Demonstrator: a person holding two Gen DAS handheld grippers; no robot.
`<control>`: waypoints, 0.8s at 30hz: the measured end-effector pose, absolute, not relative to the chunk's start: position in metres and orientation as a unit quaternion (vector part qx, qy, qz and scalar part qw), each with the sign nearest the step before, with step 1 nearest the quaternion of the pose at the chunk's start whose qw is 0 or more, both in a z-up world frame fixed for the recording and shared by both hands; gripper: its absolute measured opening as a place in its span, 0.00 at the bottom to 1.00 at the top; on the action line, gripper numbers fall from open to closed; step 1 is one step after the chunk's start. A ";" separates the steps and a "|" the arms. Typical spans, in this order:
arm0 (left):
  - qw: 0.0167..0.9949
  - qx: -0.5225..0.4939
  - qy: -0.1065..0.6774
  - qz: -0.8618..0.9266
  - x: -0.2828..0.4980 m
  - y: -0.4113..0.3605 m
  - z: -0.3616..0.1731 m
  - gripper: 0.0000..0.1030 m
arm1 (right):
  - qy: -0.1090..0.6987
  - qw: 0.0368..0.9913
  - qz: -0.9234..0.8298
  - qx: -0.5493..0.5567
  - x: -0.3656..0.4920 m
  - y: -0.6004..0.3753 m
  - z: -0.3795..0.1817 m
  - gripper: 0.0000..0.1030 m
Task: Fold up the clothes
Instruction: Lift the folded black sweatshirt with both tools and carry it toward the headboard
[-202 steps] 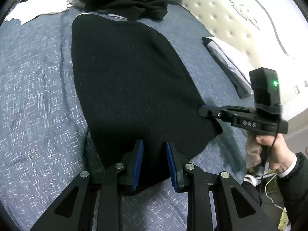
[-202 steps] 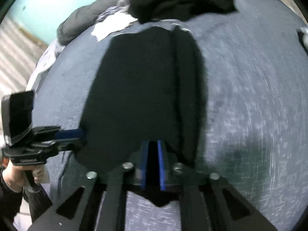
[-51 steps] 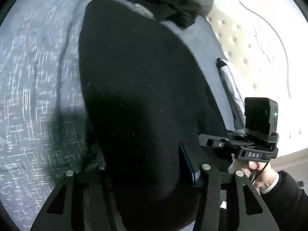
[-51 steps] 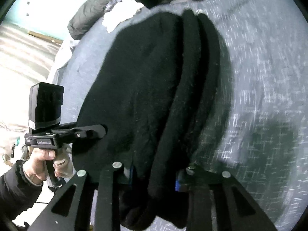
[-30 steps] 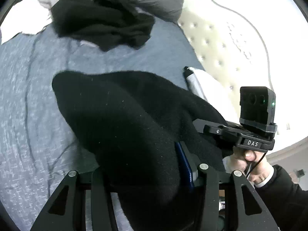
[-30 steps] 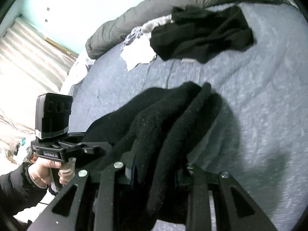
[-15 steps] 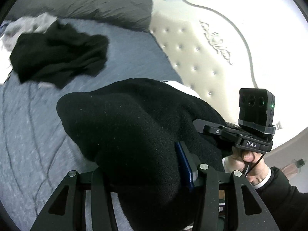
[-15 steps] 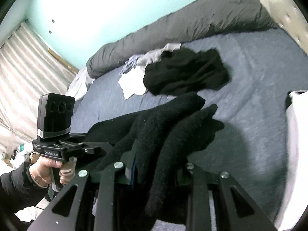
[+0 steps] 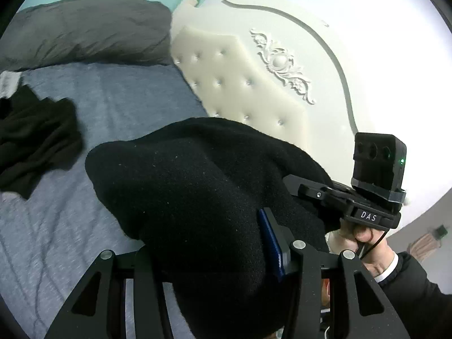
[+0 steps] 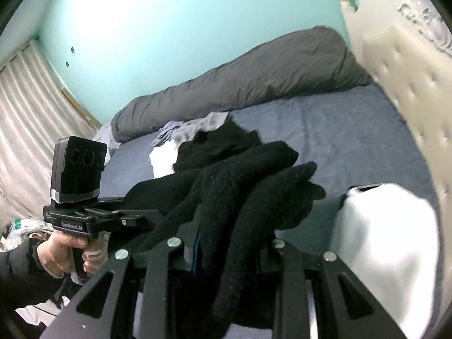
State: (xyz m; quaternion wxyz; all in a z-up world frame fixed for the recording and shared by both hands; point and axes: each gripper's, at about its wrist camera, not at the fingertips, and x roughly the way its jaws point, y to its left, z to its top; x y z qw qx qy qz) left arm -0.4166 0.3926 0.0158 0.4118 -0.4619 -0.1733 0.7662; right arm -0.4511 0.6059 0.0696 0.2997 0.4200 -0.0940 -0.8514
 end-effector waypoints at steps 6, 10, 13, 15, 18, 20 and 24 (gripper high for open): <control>0.423 -0.456 -0.177 0.763 -0.439 0.454 0.020 0.49 | -0.083 0.285 -0.862 0.411 -0.474 0.665 0.083 0.25; 0.429 -0.447 -0.168 0.767 -0.445 0.497 0.021 0.49 | -0.080 0.274 -0.870 0.403 -0.484 0.706 0.085 0.25; 0.434 -0.448 -0.163 0.765 -0.449 0.526 0.014 0.49 | -0.077 0.262 -0.873 0.403 -0.490 0.733 0.080 0.25; 0.436 -0.454 -0.158 0.761 -0.452 0.547 0.005 0.49 | -0.076 0.251 -0.875 0.408 -0.493 0.751 0.071 0.25; 0.440 -0.466 -0.151 0.752 -0.451 0.575 -0.019 0.49 | -0.079 0.233 -0.874 0.420 -0.494 0.777 0.051 0.25; 0.442 -0.476 -0.149 0.746 -0.448 0.592 -0.039 0.49 | -0.089 0.219 -0.871 0.430 -0.490 0.796 0.031 0.25; 0.441 -0.512 -0.145 0.723 -0.429 0.616 -0.085 0.49 | -0.106 0.195 -0.855 0.469 -0.475 0.824 -0.014 0.25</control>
